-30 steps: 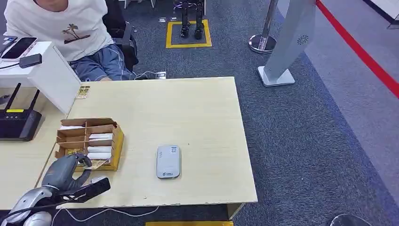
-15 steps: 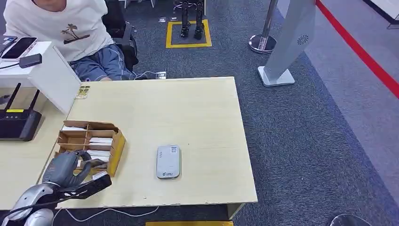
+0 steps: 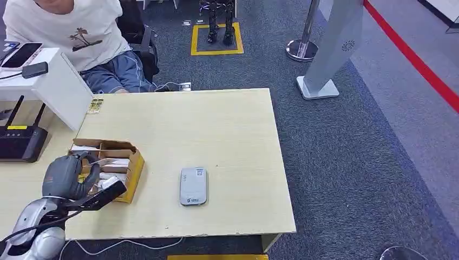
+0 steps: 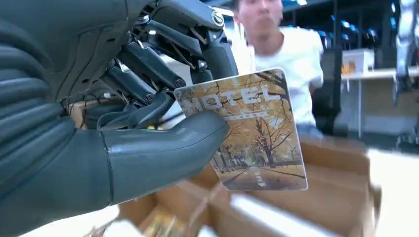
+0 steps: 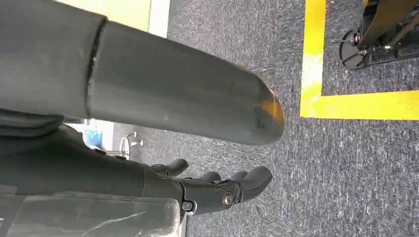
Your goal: Pass the card to the sensor for recognition and then transmit it.
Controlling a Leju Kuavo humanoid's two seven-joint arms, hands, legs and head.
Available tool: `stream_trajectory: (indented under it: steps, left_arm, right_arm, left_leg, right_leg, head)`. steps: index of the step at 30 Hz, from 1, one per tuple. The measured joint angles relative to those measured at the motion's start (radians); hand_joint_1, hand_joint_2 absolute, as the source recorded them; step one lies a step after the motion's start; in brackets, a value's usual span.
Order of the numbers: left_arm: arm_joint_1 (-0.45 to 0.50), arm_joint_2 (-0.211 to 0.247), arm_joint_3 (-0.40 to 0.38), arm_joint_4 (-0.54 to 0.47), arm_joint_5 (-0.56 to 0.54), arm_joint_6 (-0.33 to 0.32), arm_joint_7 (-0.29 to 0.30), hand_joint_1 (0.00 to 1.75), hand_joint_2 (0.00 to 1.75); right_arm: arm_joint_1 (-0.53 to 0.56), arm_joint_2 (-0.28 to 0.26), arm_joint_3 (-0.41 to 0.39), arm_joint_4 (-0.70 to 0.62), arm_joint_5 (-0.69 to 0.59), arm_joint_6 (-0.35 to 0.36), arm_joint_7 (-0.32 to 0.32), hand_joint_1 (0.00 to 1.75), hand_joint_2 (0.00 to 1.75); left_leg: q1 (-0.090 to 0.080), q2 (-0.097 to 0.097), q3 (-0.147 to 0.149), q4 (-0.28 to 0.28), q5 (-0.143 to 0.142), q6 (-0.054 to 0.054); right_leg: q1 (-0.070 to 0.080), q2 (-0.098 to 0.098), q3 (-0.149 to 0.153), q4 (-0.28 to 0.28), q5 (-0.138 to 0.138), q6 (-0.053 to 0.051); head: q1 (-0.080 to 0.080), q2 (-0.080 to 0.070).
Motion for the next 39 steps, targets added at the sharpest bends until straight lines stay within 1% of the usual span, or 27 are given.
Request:
stream_trajectory:
  steps: [10, 13, 17, 21, 25, 30, 32, 36, 39]
  left_arm:
    - [-0.090, -0.024, 0.073, 0.017, 0.023, 0.004, -0.011, 1.75, 1.75]
    - [-0.137, -0.027, 0.089, 0.051, 0.010, 0.012, 0.004, 1.75, 1.75]
    - [-0.229, -0.027, 0.103, 0.146, -0.047, 0.032, 0.036, 1.75, 1.75]
    - [-0.366, -0.035, 0.104, 0.322, -0.111, 0.058, 0.064, 1.75, 1.75]
    - [-0.468, -0.048, 0.104, 0.470, -0.134, 0.072, 0.067, 1.75, 1.75]
    - [-0.556, -0.074, 0.104, 0.611, -0.145, 0.092, 0.072, 1.75, 1.75]
    - [-0.580, -0.084, 0.104, 0.652, -0.149, 0.093, 0.072, 1.75, 1.75]
    - [-0.615, -0.108, 0.104, 0.716, -0.152, 0.096, 0.071, 1.75, 1.75]
    - [-0.640, -0.124, 0.104, 0.757, -0.146, 0.099, 0.056, 1.75, 1.75]
  right_arm:
    - [-0.001, 0.000, 0.008, 0.000, 0.006, -0.003, 0.008, 0.00, 0.00]
    - [-0.002, 0.000, 0.013, 0.000, 0.016, -0.003, 0.015, 0.00, 0.00]
    - [-0.008, 0.000, 0.019, 0.000, 0.022, -0.002, 0.026, 0.00, 0.00]
    - [-0.025, 0.001, 0.031, 0.000, 0.036, 0.001, 0.042, 0.00, 0.00]
    - [-0.038, 0.002, 0.040, 0.000, 0.038, 0.001, 0.050, 0.00, 0.00]
    - [-0.048, 0.002, 0.047, 0.000, 0.050, 0.000, 0.057, 0.00, 0.00]
    - [-0.049, 0.002, 0.048, 0.001, 0.051, 0.000, 0.057, 0.00, 0.00]
    - [-0.049, 0.002, 0.050, 0.001, 0.048, 0.000, 0.057, 0.00, 0.00]
    - [-0.049, 0.002, 0.050, 0.001, 0.047, 0.000, 0.058, 0.00, 0.00]
  left_leg:
    - [0.000, 0.000, 0.000, 0.000, 0.000, 0.000]
    - [0.000, 0.000, 0.000, 0.000, 0.000, 0.000]
    - [0.000, 0.000, 0.000, 0.000, 0.001, 0.000]
    - [0.000, -0.001, 0.000, 0.000, 0.002, -0.001]
    - [0.000, -0.001, 0.000, 0.000, 0.002, -0.001]
    - [0.000, -0.001, 0.000, 0.000, 0.002, -0.001]
    - [0.000, -0.001, 0.000, 0.000, 0.002, -0.001]
    - [0.000, 0.000, 0.000, 0.000, 0.002, -0.001]
    - [0.000, 0.000, 0.000, 0.000, 0.002, -0.001]
  right_leg:
    - [0.000, 0.000, 0.000, 0.000, 0.000, 0.000]
    - [0.000, 0.000, 0.000, 0.000, 0.000, 0.000]
    - [0.000, 0.000, 0.000, 0.000, 0.000, 0.000]
    - [0.000, -0.001, 0.000, 0.001, 0.002, -0.001]
    - [0.000, 0.000, 0.000, 0.001, 0.002, -0.001]
    - [0.000, -0.001, 0.000, 0.001, 0.002, -0.001]
    - [0.000, 0.000, 0.000, 0.000, 0.002, -0.001]
    - [0.000, 0.000, 0.000, 0.000, 0.002, -0.001]
    - [0.000, 0.000, 0.000, 0.000, 0.002, -0.001]
  head:
    - [0.000, 0.000]
    - [0.000, 0.000]
    - [0.000, 0.000]
    - [0.000, 0.000]
    - [0.000, 0.000]
    - [0.000, 0.000]
    - [0.000, 0.000]
    - [0.000, 0.000]
    - [0.000, 0.000]
